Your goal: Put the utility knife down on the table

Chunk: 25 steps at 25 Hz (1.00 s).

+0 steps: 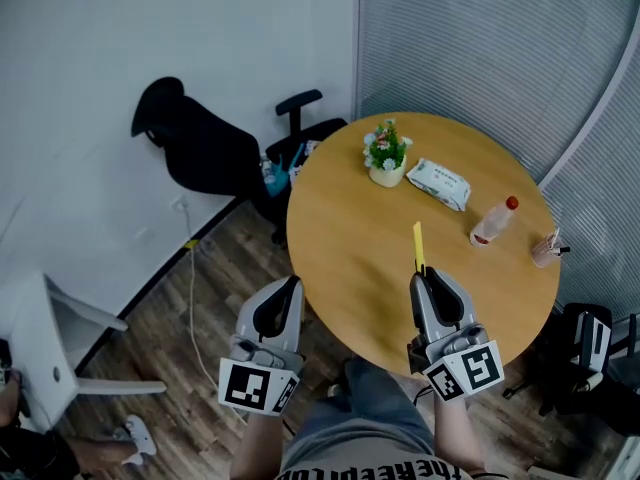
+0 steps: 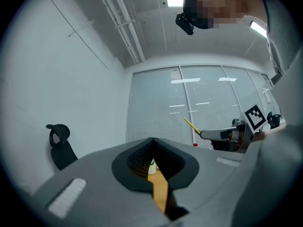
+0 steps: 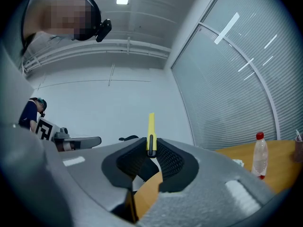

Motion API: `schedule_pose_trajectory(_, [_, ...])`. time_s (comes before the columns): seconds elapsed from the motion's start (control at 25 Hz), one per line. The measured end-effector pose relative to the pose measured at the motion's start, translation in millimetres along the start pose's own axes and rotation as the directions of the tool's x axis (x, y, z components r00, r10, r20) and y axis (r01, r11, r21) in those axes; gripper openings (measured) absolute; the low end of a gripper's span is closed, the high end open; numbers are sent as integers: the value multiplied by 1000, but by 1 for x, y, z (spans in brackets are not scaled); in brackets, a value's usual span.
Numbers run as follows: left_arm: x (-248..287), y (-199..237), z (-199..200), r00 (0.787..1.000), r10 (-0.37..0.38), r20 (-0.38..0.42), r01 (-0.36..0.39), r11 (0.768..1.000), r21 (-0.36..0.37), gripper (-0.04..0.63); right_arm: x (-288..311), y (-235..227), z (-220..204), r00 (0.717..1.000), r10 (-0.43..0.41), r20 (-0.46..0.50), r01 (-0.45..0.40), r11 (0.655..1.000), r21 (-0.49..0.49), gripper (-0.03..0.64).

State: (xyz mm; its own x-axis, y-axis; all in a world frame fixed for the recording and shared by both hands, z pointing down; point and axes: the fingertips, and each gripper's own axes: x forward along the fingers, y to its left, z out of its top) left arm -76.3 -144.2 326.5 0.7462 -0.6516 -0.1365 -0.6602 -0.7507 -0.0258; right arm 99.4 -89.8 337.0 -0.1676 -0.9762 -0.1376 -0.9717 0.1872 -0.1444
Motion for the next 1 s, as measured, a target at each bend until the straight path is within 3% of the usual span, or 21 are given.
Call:
schedule_pose_trajectory(0.48, [29, 24, 2, 1000, 16, 18, -16, 1000, 5, 14, 47, -22, -13, 996, 10, -86, -11, 1000, -14, 67])
schedule_pose_trajectory(1.0, [49, 54, -16, 996, 84, -21, -84, 996, -14, 14, 93, -51, -75, 962, 32, -273, -25, 999, 28, 67])
